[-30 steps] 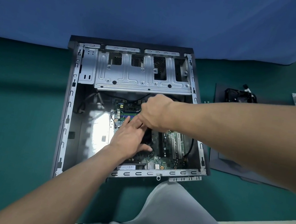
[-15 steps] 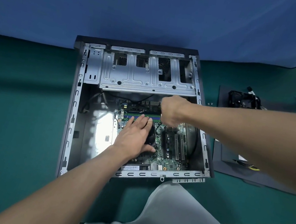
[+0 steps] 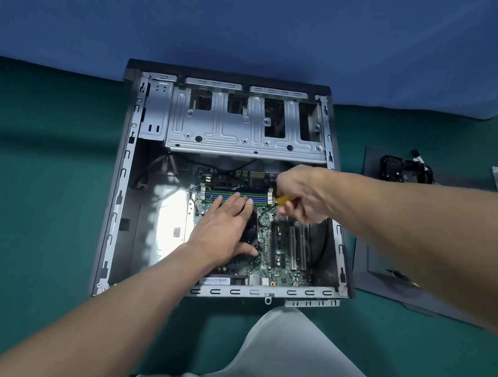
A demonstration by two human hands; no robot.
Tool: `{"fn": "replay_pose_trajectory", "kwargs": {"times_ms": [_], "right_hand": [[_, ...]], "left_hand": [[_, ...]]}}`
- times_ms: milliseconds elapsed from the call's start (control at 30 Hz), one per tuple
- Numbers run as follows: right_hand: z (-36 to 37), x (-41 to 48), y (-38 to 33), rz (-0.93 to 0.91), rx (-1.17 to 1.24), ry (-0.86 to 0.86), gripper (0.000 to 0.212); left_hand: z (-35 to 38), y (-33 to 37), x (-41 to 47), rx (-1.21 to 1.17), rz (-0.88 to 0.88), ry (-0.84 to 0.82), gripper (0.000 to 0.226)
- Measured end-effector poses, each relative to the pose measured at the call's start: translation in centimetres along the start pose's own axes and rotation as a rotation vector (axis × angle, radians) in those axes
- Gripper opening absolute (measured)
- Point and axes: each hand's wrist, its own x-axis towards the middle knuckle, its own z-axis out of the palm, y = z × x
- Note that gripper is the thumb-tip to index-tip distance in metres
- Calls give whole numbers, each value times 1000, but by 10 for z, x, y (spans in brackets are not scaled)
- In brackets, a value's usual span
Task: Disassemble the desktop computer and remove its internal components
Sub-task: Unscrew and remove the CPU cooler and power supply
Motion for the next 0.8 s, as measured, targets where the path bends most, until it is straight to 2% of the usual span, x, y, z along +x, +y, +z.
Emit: {"fn": "replay_pose_trajectory", "kwargs": {"times_ms": [33, 100, 167, 233, 300, 333, 367, 433, 533, 600, 633, 667, 700, 733, 800], "right_hand": [[0, -1, 0, -7, -53, 0, 22], [1, 0, 0, -179, -312, 119, 26], [1, -7, 4, -443, -788, 291, 29], [1, -13, 11, -738, -1309, 394, 32], [4, -16, 18, -1019, -1674, 378, 35], [3, -17, 19, -1084, -1764, 353, 36], [1, -16, 18, -1106, -1787, 338, 35], [-3, -12, 15, -1019, -1567, 325, 36], [0, -3, 7, -671, -789, 285, 33], [2, 0, 1, -276, -155, 141, 26], [4, -1, -1, -106, 26, 55, 24], [6, -1, -1, -29, 66, 11, 23], [6, 1, -1, -29, -12, 29, 22], [7, 2, -1, -93, -171, 99, 22], [9, 0, 0, -353, -614, 280, 22]], "left_hand": [[0, 0, 0, -2, 1, -2, 105], [-1, 0, 1, -2, -3, -1, 105], [-2, 1, 1, 0, -3, -7, 105], [-2, 1, 1, 0, 0, -9, 104], [-2, 1, 1, -13, 0, -5, 103], [-2, 1, 1, -18, 2, -5, 102], [-3, 1, 1, -19, 3, -7, 102], [-4, 0, 0, -11, 0, -19, 102], [-4, 0, 0, -2, -1, -21, 103], [-3, 1, 0, -2, -6, -17, 103], [-3, 1, 0, -5, -9, -16, 103], [-3, 1, 0, -6, -8, -17, 104], [-3, 1, 0, -7, -6, -19, 104], [-2, 1, 0, -6, -6, -18, 103], [-4, 1, 0, -7, -9, -20, 103]]}}
